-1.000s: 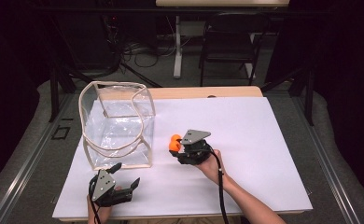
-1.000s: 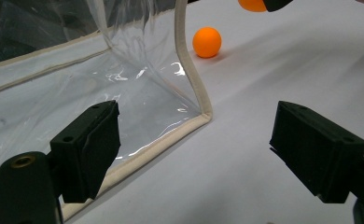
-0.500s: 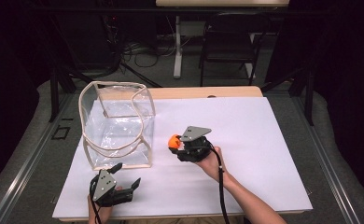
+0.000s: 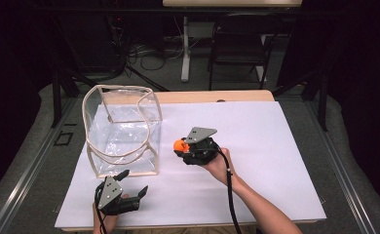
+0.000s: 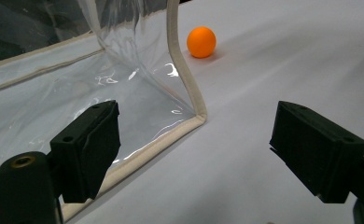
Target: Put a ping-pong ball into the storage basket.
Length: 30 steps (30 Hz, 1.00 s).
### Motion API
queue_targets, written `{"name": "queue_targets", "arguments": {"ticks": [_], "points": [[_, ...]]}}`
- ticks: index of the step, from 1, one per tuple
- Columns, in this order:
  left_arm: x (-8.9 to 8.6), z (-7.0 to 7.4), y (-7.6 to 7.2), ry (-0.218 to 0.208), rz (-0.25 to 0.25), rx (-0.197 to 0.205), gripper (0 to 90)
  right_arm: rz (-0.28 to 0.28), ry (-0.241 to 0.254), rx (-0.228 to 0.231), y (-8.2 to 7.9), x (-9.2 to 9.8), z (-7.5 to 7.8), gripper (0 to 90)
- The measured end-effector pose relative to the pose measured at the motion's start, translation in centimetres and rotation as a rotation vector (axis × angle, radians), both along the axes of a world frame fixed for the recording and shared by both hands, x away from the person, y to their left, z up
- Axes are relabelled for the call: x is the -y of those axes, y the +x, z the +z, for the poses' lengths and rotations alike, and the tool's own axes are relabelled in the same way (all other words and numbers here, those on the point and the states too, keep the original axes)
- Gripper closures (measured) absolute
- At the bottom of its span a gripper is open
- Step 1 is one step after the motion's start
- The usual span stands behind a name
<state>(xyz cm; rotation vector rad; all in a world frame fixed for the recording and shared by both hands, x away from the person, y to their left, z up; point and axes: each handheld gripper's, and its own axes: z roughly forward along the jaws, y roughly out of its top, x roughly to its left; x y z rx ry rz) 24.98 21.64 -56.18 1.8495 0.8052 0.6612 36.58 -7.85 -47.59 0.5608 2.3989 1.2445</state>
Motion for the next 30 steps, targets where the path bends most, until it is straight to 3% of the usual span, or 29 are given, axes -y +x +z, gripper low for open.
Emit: {"name": "queue_targets", "arguments": {"ticks": [14, 30], "points": [[-0.1, 0.0, 0.0, -0.002, 0.01, 0.005, 15.6, 0.009, -0.004, -0.013, 0.5, 0.0, 1.1, 51.0], [-0.1, 0.0, 0.0, -0.007, 0.007, 0.005, 15.6, 0.026, -0.042, -0.026, 1.0, -0.8, 2.7, 51.0]]}}
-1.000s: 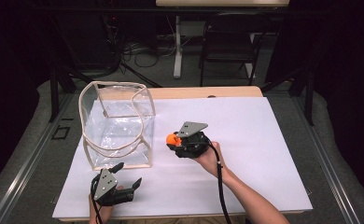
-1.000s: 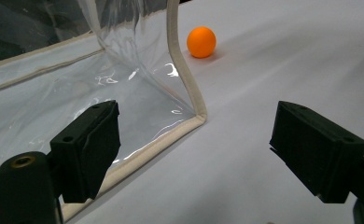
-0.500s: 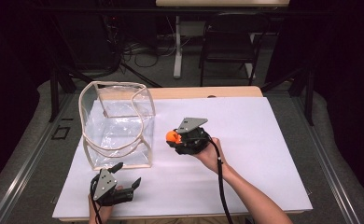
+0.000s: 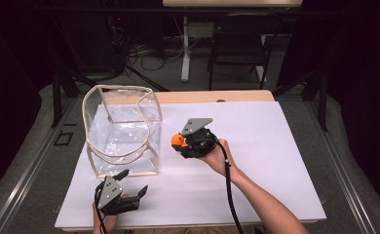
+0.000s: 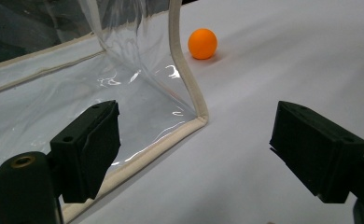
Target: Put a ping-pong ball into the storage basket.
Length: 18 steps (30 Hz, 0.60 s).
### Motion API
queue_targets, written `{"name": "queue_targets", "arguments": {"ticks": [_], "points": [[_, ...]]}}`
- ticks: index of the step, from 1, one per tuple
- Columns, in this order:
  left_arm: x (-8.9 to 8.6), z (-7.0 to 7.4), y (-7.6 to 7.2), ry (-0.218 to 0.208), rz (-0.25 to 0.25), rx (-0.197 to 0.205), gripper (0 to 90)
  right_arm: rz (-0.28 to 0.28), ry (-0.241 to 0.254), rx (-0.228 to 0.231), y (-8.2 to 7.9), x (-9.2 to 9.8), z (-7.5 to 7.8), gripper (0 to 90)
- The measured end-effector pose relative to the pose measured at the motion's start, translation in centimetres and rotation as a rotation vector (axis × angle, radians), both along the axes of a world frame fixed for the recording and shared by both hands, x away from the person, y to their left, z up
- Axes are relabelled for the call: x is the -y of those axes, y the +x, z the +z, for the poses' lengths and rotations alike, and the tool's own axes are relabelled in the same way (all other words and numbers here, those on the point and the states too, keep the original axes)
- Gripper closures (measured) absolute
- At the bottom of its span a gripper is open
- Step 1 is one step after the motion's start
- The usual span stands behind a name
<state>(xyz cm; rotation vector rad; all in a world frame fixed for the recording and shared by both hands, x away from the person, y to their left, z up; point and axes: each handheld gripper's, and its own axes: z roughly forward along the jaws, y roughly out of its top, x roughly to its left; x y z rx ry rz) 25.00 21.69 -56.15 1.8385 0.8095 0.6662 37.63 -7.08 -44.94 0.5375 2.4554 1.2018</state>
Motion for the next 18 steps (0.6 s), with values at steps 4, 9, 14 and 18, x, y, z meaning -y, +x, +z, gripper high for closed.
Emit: {"name": "queue_targets", "arguments": {"ticks": [4, 9, 14, 18], "points": [[-0.1, 0.1, -0.1, 0.005, 0.003, 0.008, 15.6, -0.001, -0.006, -0.003, 0.2, -0.1, 0.2, 51.0], [0.0, 0.0, -0.1, -0.001, 0.003, 0.005, 15.6, 0.004, -0.017, -0.001, 0.3, -0.3, 0.5, 51.0], [-0.1, 0.0, -0.1, 0.005, 0.004, 0.003, 15.6, 0.011, -0.021, 0.005, 0.4, -0.5, 1.0, 50.9], [-0.1, 0.1, -0.2, 0.0, 0.009, 0.008, 15.6, 0.014, -0.022, 0.005, 0.5, -0.7, 1.4, 51.0]]}}
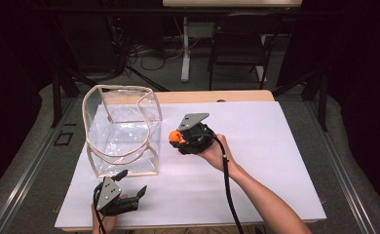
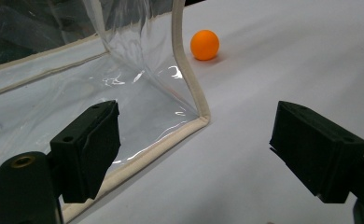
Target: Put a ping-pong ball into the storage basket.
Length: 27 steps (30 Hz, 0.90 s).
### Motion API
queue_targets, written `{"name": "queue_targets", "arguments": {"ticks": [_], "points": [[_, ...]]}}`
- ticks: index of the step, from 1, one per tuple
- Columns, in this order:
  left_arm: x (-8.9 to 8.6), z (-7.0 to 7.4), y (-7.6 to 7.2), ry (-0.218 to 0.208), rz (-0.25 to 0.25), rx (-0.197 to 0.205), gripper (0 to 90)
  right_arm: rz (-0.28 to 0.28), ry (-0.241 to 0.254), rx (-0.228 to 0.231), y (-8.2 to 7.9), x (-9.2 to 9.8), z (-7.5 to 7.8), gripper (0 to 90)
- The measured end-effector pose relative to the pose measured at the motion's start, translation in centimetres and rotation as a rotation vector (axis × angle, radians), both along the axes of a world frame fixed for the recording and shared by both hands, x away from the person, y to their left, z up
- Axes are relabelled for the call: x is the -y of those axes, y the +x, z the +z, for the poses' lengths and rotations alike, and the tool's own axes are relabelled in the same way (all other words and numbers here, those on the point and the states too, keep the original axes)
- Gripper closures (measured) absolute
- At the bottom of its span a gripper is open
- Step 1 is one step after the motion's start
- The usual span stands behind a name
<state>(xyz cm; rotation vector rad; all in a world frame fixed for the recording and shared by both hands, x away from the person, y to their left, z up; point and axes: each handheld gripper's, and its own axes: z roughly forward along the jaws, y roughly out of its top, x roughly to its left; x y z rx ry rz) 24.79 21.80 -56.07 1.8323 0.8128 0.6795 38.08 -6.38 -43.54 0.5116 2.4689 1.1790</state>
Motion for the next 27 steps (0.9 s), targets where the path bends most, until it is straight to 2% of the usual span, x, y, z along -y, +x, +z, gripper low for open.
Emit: {"name": "queue_targets", "arguments": {"ticks": [8, 12, 16, 27], "points": [[0.0, -0.1, 0.1, -0.001, 0.0, -0.004, 15.6, 0.007, -0.024, 0.015, -0.2, -0.5, 0.7, 50.9], [0.1, 0.0, 0.0, 0.001, -0.003, 0.0, 15.6, 0.01, -0.015, 0.01, -0.3, -0.4, 1.0, 51.0], [0.1, -0.1, 0.0, 0.006, -0.002, -0.001, 15.6, 0.02, -0.031, 0.021, -0.5, -0.6, 1.6, 50.9], [-0.1, 0.0, -0.1, -0.002, 0.007, 0.006, 15.6, 0.027, -0.026, 0.036, -0.6, -1.0, 2.9, 50.9]]}}
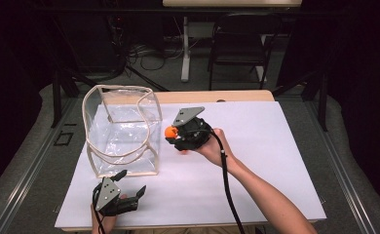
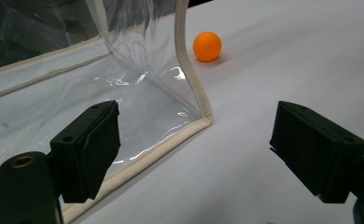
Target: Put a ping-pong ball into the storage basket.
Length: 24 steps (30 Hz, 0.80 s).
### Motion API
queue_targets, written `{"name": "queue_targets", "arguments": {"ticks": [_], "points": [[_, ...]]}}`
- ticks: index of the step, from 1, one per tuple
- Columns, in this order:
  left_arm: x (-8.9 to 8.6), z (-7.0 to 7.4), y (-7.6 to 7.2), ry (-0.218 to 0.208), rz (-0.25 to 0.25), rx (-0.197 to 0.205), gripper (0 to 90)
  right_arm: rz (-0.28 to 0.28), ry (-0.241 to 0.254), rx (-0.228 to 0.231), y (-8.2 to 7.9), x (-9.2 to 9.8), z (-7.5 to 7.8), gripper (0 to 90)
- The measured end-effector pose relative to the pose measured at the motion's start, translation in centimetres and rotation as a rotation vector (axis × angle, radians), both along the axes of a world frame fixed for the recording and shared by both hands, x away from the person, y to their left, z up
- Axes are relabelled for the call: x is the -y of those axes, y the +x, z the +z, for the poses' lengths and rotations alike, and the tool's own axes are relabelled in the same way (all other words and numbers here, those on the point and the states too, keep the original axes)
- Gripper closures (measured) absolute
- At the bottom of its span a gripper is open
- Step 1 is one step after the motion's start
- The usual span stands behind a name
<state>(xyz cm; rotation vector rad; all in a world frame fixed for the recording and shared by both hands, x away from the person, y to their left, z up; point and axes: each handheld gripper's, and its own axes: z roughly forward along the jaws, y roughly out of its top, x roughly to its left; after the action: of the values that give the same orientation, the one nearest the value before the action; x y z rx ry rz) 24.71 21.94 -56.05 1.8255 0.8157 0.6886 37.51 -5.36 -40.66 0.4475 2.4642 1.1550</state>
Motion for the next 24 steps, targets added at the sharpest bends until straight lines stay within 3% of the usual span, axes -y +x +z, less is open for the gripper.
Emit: {"name": "queue_targets", "arguments": {"ticks": [24], "points": [[0.1, -0.1, 0.1, -0.003, -0.008, -0.002, 15.6, 0.005, -0.015, 0.021, 0.8, -1.4, 1.6, 51.0]]}}
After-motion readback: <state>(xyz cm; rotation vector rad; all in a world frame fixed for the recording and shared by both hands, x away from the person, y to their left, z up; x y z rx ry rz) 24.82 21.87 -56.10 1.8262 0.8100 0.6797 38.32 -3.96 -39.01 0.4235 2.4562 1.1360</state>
